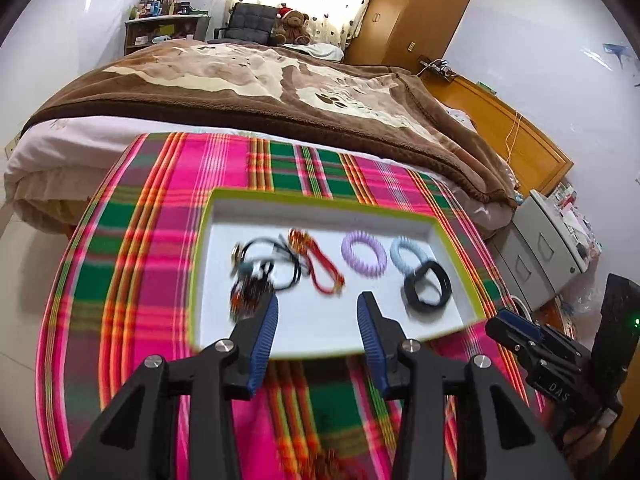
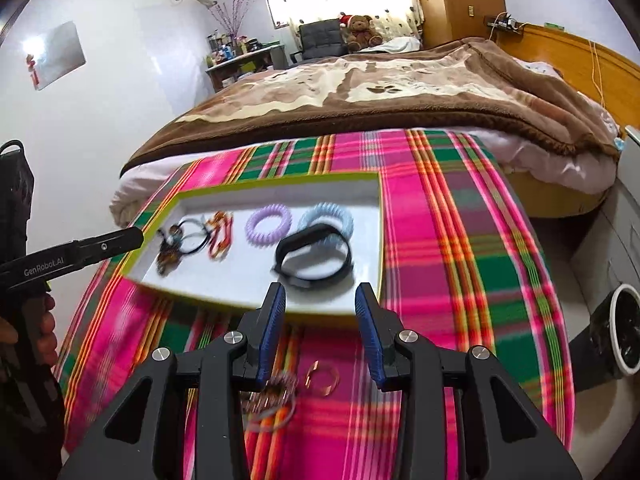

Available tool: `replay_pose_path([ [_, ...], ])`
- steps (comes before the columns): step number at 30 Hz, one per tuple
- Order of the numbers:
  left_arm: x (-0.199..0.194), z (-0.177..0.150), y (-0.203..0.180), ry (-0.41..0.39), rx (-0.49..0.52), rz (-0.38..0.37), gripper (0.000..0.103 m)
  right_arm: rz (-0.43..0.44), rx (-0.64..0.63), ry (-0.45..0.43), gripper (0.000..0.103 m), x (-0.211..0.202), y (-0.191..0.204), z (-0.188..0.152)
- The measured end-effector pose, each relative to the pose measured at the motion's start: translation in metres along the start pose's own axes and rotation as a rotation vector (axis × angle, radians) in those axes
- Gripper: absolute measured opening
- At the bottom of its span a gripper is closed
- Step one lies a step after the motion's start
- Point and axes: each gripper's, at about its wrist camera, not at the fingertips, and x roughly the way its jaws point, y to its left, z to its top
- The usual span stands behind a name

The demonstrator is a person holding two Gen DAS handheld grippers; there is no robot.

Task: Organize jewelry
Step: 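Open both grippers to release the items and withdraw from the tray, then grasp the beaded rhinestone bracelet with the right gripper while the left approaches the red tassel keychain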

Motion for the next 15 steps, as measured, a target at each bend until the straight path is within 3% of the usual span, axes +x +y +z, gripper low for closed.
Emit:
replay_pose_path([
  [15, -0.026, -0.065, 0.017, 0.021, -0.066, 0.017, 0.044, 0.103, 0.093, 0.089, 0.037, 0.0, 0.024, -0.048],
])
